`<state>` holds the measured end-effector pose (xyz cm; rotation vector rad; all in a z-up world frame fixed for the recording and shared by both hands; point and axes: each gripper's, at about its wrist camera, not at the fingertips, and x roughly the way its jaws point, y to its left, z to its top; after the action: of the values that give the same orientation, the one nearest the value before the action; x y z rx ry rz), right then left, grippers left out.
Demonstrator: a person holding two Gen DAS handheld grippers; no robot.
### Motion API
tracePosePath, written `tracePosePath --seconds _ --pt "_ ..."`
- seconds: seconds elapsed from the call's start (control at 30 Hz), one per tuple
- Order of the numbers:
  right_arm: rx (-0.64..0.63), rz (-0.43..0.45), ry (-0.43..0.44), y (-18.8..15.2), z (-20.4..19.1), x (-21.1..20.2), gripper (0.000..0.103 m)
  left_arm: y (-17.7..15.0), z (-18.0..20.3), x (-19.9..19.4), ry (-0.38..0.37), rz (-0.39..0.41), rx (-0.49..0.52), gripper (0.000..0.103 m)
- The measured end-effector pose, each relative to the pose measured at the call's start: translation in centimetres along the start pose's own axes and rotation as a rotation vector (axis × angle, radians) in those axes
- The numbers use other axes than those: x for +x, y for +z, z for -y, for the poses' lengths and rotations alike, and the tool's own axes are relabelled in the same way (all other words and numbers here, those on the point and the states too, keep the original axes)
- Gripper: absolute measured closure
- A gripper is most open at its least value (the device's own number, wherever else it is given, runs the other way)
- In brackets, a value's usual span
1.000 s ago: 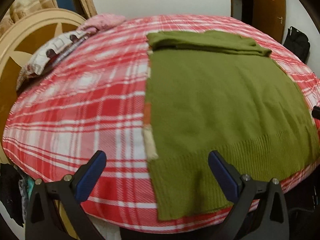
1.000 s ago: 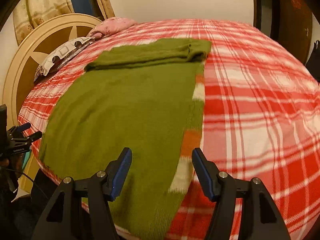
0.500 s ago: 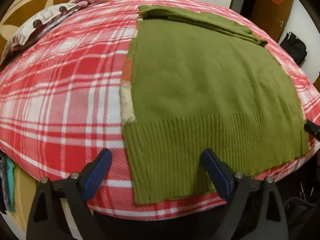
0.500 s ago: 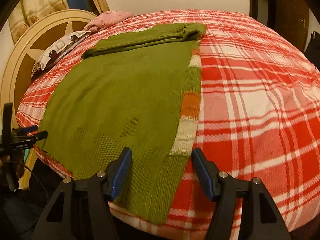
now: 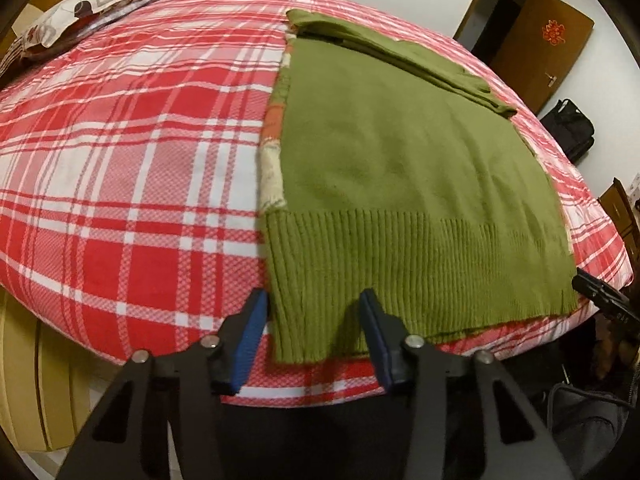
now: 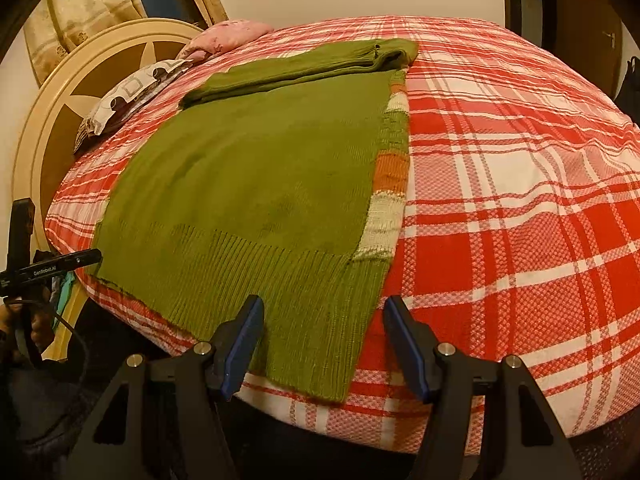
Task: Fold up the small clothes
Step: 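Grasp the ribbed sweater hem with the left and right grippers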
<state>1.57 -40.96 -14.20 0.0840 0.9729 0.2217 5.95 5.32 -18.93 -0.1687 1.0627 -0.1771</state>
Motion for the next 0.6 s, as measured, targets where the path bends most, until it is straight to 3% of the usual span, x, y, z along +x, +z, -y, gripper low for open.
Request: tracePosePath --seconds 0.1,0.17,0.23,0.37,0.6 --pt "-0.008 -0.007 0.001 -0.2 -0.3 0.1 0.057 -0.1 0.0 0.0 -0.009 -0.008 0.013 0.07" --pt "-0.011 -0.013 0.002 -0.4 -0.4 0.4 0.059 -0.3 0.1 0.0 -0.015 -0.012 0.024 0.078" --pt "-0.007 -0.014 0.012 -0.4 -0.4 0.4 0.06 -0.4 0.0 0.0 -0.041 -0.009 0.032 0.093" --pt "0.009 -0.009 0.04 -0.5 -0.1 0.4 0.085 -0.3 -0.1 -0.7 -0.098 0.032 0.038 0.095" --pt "0.015 0.063 0.107 -0.4 0.5 -1.0 0.089 -0.1 1.3 -3.5 -0.155 0.175 0.128 0.096"
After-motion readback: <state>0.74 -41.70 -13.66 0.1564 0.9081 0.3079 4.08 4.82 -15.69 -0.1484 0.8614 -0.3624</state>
